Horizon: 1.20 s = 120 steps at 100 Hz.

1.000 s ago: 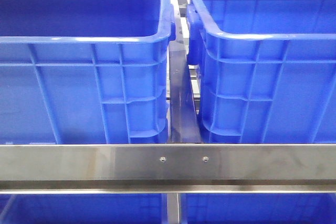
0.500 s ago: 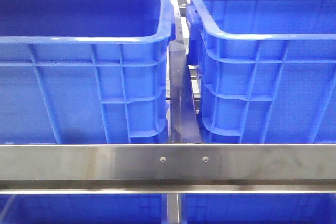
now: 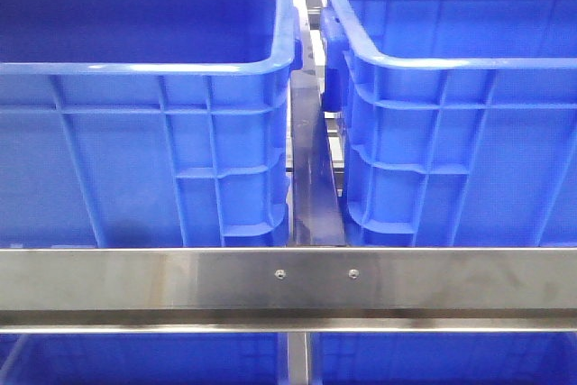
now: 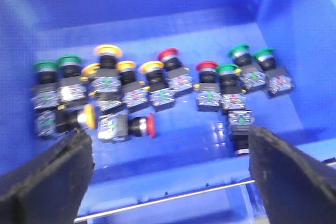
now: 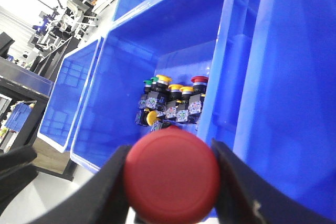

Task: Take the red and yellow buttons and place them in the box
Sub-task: 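Lower the red button into the empty crate and open the right gripper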

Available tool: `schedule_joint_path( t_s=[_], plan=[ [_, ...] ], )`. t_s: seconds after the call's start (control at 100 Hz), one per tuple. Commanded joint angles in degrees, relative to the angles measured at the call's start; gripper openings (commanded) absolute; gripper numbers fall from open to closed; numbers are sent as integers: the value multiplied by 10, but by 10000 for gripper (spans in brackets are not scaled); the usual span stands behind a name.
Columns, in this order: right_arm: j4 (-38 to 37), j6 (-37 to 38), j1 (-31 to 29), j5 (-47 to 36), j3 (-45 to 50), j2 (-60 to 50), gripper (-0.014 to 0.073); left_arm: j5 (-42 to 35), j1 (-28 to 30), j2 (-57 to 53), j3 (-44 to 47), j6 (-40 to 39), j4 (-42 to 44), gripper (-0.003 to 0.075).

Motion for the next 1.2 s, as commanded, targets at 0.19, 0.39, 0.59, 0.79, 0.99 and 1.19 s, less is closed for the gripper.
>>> schedule_joint_path(
  t_s=[0.19, 0.39, 0.59, 0.79, 0.99, 1.19],
  plan=[
    [36, -15, -4, -18, -22, -12, 142, -68, 7, -102, 47, -6, -5, 479],
    [36, -58, -4, -92, -22, -12, 142, -68, 7, -114, 54, -6, -5, 130],
    [36, -145, -4, -263, -23, -12, 142, -70, 7, -114, 54, -6, -5, -19],
    [36, -234, -4, -458, -23, 2, 142, -71, 7, -114, 54, -6, -5, -19],
    [9, -282, -4, -570, -44, 73, 142, -72, 7, -114, 54, -6, -5, -19],
    [-51, -283, -4, -602, -99, 170, 142, -72, 7, -114, 54, -6, -5, -19]
  ],
)
